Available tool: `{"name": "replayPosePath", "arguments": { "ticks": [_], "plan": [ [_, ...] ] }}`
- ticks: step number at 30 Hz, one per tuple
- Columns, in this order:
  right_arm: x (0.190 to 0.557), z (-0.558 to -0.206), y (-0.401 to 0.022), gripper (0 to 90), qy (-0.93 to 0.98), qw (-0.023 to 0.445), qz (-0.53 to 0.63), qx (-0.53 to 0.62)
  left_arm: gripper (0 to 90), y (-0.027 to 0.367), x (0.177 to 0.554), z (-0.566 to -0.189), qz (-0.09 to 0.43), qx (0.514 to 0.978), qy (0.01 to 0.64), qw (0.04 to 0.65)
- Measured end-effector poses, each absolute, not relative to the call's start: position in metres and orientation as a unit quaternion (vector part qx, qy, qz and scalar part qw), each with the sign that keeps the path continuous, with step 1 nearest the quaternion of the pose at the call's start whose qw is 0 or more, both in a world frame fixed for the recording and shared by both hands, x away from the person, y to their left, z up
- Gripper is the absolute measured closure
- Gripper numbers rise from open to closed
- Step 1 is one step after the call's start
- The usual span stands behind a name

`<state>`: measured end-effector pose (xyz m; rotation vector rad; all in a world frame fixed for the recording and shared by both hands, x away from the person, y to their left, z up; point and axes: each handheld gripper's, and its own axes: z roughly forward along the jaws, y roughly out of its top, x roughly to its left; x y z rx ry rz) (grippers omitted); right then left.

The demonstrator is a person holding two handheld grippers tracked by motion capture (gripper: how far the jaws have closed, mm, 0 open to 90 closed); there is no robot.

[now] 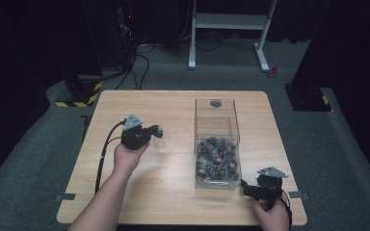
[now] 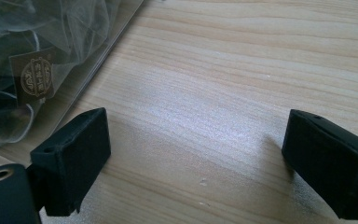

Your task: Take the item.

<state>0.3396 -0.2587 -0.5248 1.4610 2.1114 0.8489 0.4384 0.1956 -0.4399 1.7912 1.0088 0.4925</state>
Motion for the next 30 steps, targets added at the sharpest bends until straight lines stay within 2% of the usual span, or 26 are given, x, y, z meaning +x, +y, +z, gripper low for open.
{"name": "replayPosePath", "arguments": {
  "ticks": [5, 13, 22, 27, 30],
  "plan": [
    [0.3396, -0.5248, -0.2587, 7.7, 0.762, 0.217, 0.306, 0.527, 87.6, 0.1935, 0.4398, -0.4433, 0.201, 0.739, 0.418, 0.489],
    [0.3397, -0.5248, -0.2589, 7.7, 0.763, 0.217, 0.306, 0.526, 72.7, 0.1909, 0.4379, -0.4398, 0.203, 0.737, 0.416, 0.493],
    [0.3397, -0.5248, -0.2589, 7.7, 0.763, 0.218, 0.306, 0.526, 63.6, 0.1912, 0.436, -0.4384, 0.203, 0.74, 0.418, 0.487],
    [0.3397, -0.5248, -0.2589, 7.7, 0.763, 0.218, 0.306, 0.526, 54.9, 0.1904, 0.434, -0.4368, 0.211, 0.74, 0.418, 0.483],
    [0.3397, -0.5249, -0.2589, 7.7, 0.763, 0.218, 0.307, 0.526, 46.6, 0.19, 0.4327, -0.4359, 0.214, 0.737, 0.423, 0.481]
  ]
}}
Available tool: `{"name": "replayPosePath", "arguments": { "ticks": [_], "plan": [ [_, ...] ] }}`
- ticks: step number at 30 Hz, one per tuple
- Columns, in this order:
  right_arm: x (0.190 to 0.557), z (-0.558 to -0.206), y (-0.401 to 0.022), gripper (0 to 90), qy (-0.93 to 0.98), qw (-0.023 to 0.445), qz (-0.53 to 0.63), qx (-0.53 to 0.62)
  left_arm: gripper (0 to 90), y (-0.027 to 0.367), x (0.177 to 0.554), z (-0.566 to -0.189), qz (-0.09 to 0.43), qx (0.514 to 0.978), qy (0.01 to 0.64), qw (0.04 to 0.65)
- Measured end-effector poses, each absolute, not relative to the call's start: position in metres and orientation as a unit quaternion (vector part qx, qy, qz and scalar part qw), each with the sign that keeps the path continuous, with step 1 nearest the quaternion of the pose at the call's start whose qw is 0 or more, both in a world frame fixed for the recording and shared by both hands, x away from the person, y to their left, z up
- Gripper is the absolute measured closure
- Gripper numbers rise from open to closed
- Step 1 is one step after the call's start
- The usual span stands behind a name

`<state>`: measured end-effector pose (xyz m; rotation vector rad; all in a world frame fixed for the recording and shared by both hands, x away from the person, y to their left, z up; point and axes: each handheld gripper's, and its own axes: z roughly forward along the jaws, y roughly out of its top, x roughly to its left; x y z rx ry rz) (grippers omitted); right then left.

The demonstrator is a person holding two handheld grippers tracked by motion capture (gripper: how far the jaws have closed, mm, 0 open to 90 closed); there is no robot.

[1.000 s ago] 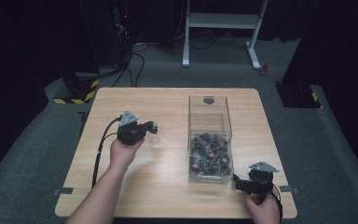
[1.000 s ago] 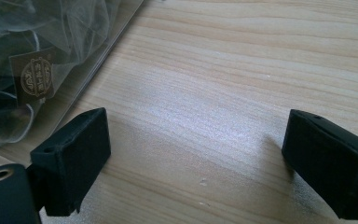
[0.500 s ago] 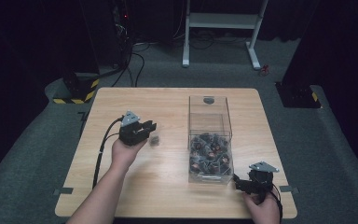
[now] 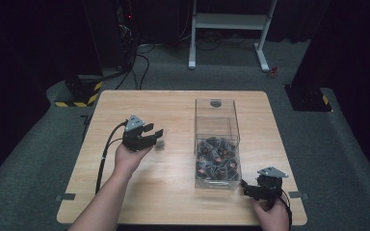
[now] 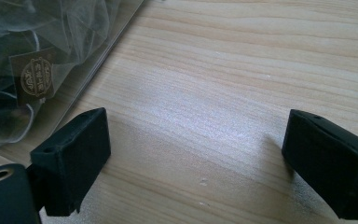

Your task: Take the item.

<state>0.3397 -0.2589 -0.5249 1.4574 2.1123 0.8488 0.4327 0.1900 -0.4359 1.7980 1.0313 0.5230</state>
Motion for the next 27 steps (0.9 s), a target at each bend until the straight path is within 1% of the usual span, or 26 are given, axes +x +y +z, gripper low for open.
{"name": "replayPosePath", "arguments": {
  "ticks": [2, 12, 18, 27],
  "plan": [
    [0.34, -0.525, -0.259, 7.7, 0.763, 0.217, 0.306, 0.526, 41.5, 0.19, 0.432, -0.435, 0.216, 0.735, 0.423, 0.484],
    [0.34, -0.525, -0.259, 7.6, 0.762, 0.217, 0.307, 0.527, 24.6, 0.194, 0.428, -0.435, 0.201, 0.731, 0.423, 0.497],
    [0.34, -0.525, -0.259, 7.7, 0.763, 0.217, 0.307, 0.526, 19.4, 0.197, 0.424, -0.437, 0.199, 0.738, 0.419, 0.489],
    [0.34, -0.525, -0.259, 7.7, 0.763, 0.217, 0.306, 0.526, 15.7, 0.205, 0.415, -0.437, 0.2, 0.746, 0.416, 0.48]
  ]
}}
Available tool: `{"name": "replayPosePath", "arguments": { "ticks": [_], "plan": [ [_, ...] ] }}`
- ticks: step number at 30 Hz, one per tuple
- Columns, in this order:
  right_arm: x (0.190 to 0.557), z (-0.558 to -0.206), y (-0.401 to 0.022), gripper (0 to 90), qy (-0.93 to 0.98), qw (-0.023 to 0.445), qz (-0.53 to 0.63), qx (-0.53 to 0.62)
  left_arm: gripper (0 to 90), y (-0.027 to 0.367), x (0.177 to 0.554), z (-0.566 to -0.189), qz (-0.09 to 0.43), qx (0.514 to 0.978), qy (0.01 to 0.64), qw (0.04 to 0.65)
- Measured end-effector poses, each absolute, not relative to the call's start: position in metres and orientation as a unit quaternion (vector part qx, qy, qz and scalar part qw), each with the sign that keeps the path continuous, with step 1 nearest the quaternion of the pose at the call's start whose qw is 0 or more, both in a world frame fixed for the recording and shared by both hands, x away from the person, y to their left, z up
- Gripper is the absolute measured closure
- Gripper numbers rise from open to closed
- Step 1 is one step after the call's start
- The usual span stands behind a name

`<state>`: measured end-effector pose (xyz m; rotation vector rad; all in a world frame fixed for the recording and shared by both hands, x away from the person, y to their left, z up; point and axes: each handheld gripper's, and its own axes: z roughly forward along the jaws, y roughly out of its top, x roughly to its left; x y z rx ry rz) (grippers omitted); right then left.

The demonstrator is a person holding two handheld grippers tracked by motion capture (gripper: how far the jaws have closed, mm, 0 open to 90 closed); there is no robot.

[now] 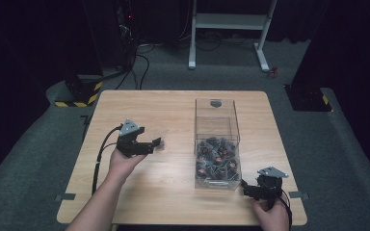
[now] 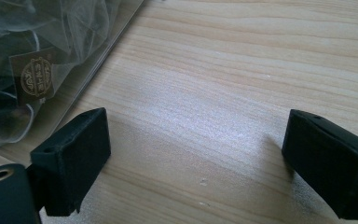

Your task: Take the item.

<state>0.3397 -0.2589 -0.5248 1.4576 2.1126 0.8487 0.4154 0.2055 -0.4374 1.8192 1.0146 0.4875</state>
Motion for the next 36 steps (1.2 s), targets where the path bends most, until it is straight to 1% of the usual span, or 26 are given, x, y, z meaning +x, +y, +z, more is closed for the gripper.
{"name": "replayPosePath", "arguments": {
  "ticks": [9, 11, 22, 30, 32, 36],
  "plan": [
    [0.34, -0.525, -0.259, 7.7, 0.763, 0.217, 0.306, 0.526, 15.8, 0.215, 0.405, -0.439, 0.192, 0.743, 0.419, 0.486],
    [0.34, -0.525, -0.259, 7.7, 0.763, 0.218, 0.306, 0.526, 15.8, 0.217, 0.402, -0.44, 0.19, 0.749, 0.417, 0.479],
    [0.34, -0.525, -0.259, 7.7, 0.765, 0.217, 0.307, 0.523, 16.5, 0.229, 0.388, -0.459, 0.185, 0.754, 0.423, 0.468],
    [0.34, -0.525, -0.259, 7.7, 0.765, 0.217, 0.307, 0.523, 16.6, 0.237, 0.373, -0.478, 0.179, 0.765, 0.427, 0.448],
    [0.34, -0.525, -0.259, 7.7, 0.765, 0.217, 0.307, 0.523, 17.3, 0.242, 0.367, -0.487, 0.173, 0.77, 0.433, 0.435],
    [0.34, -0.525, -0.259, 7.7, 0.765, 0.217, 0.307, 0.523, 17.3, 0.248, 0.361, -0.494, 0.178, 0.782, 0.431, 0.415]
  ]
}}
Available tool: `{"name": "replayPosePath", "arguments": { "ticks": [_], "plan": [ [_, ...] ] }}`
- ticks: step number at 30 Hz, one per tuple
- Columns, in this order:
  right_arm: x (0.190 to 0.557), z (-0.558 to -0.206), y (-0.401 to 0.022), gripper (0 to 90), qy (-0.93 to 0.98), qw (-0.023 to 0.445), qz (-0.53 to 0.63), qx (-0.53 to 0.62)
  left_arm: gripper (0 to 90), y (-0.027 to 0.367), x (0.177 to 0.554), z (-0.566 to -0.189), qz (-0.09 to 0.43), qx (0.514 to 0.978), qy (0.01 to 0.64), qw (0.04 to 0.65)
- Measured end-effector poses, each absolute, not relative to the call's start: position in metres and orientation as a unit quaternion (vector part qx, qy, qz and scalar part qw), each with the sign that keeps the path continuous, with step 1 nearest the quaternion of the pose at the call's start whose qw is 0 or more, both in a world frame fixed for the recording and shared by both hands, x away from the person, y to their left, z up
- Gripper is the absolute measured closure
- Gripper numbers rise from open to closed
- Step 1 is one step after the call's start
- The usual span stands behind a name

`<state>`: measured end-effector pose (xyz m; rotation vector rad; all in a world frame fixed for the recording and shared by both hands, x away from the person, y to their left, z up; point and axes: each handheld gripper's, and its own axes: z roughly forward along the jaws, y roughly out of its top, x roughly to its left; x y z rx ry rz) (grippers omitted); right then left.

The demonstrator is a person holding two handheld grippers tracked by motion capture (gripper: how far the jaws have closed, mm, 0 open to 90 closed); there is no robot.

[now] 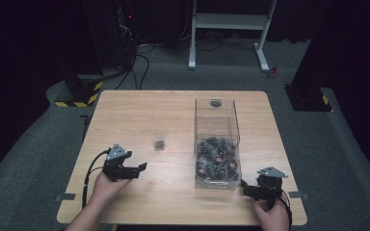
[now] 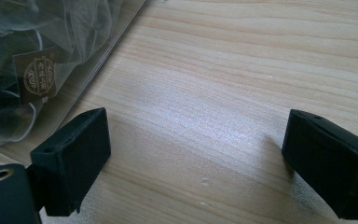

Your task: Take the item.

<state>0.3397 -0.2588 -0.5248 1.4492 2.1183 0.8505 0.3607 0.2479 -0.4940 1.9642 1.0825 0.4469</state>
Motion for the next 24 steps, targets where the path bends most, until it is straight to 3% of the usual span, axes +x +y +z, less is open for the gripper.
{"name": "replayPosePath", "arguments": {
  "ticks": [12, 24],
  "plan": [
    [0.34, -0.525, -0.259, 7.7, 0.765, 0.217, 0.307, 0.523, 16.8, 0.262, 0.341, -0.526, 0.181, 0.806, 0.443, 0.348],
    [0.34, -0.525, -0.259, 7.7, 0.765, 0.217, 0.307, 0.523, 15.8, 0.262, 0.334, -0.529, 0.197, 0.805, 0.439, 0.348]
  ]
}}
